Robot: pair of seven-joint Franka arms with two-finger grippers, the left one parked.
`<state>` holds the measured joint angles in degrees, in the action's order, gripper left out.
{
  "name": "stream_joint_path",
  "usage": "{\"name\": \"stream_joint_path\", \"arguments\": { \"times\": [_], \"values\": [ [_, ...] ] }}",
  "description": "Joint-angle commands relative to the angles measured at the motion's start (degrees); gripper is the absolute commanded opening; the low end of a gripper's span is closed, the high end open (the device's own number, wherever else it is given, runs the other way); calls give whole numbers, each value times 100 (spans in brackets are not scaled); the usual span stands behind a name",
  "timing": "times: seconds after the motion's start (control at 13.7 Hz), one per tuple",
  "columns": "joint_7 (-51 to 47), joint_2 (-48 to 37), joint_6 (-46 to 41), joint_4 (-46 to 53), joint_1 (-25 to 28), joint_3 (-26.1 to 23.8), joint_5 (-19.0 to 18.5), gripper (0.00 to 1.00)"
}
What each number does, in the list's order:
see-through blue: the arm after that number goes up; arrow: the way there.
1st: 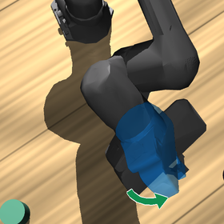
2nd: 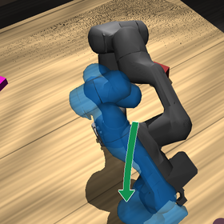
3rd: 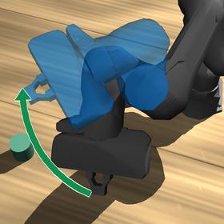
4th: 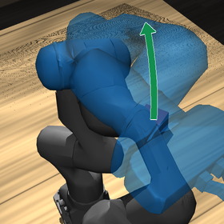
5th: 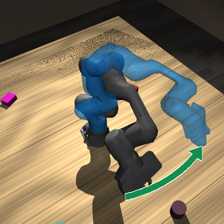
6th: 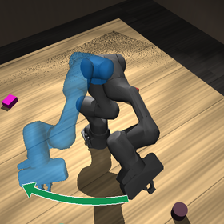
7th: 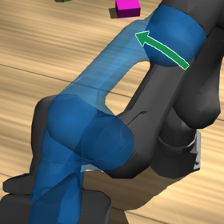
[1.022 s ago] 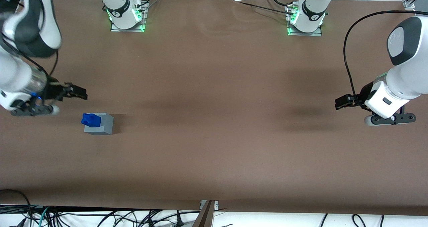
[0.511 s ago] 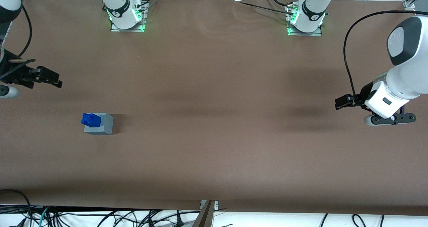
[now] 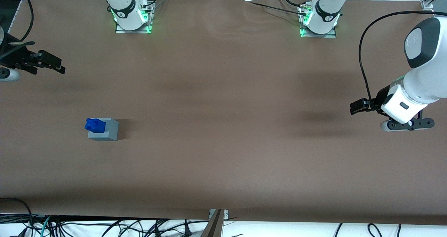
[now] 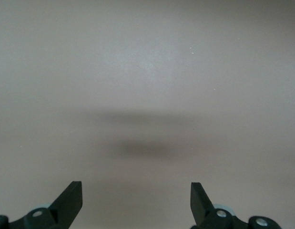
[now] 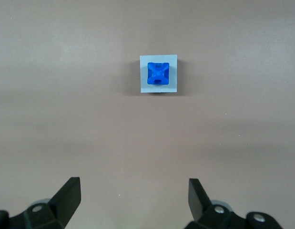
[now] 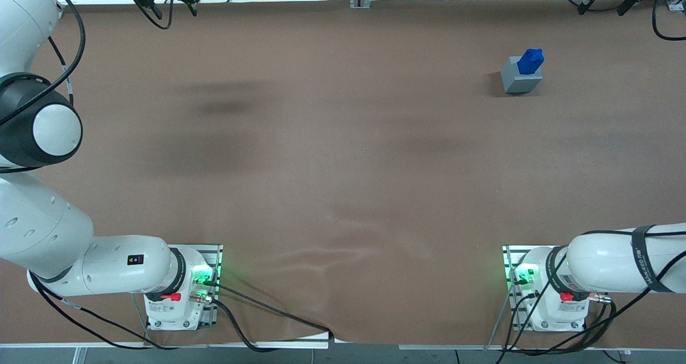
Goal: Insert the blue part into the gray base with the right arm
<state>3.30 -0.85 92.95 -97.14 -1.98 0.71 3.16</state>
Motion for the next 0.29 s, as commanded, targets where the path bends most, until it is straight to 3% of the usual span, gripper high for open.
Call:
{"name": "stream_joint_path", "arguments": {
  "times": [0.0, 0.22],
  "values": [
    [-23, -56, 118, -95, -101, -98, -79, 100],
    [-23, -56, 92, -86, -101, -89, -79, 100]
  ]
}}
